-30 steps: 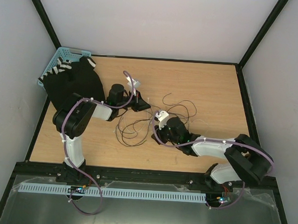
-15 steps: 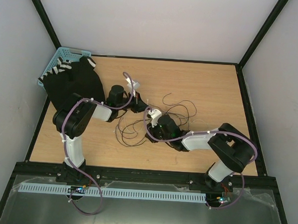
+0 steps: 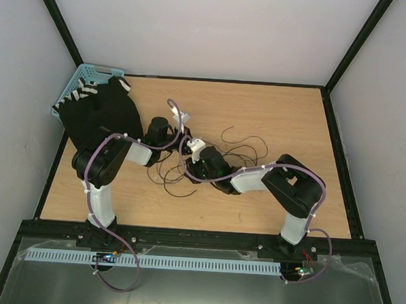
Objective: Zip-tie the wires
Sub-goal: Tie the cable at the center of the board.
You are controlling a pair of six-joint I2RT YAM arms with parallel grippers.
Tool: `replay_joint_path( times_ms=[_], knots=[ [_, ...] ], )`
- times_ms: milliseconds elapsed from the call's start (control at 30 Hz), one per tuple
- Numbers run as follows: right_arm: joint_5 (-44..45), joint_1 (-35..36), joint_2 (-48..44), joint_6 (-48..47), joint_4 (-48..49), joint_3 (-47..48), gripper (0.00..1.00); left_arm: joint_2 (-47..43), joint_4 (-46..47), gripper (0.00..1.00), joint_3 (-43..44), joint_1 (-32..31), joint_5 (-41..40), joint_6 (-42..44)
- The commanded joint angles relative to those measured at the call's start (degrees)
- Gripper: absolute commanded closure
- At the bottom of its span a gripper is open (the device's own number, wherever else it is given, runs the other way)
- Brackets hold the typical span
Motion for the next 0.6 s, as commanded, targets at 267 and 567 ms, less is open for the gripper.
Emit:
replay_joint_path(
  times_ms=[267, 567],
  knots=[
    [-2.7, 0.4, -6.8, -6.3, -7.4, -0.5, 0.35, 1.2, -0.2, 1.00, 0.9, 0.5, 3.3, -0.2],
    [5.9, 0.3, -28.6, -16.5, 2.4, -16.1, 0.17, 2.5, -1.4, 1.00, 2.5, 0.4, 5.3, -0.8]
  ],
)
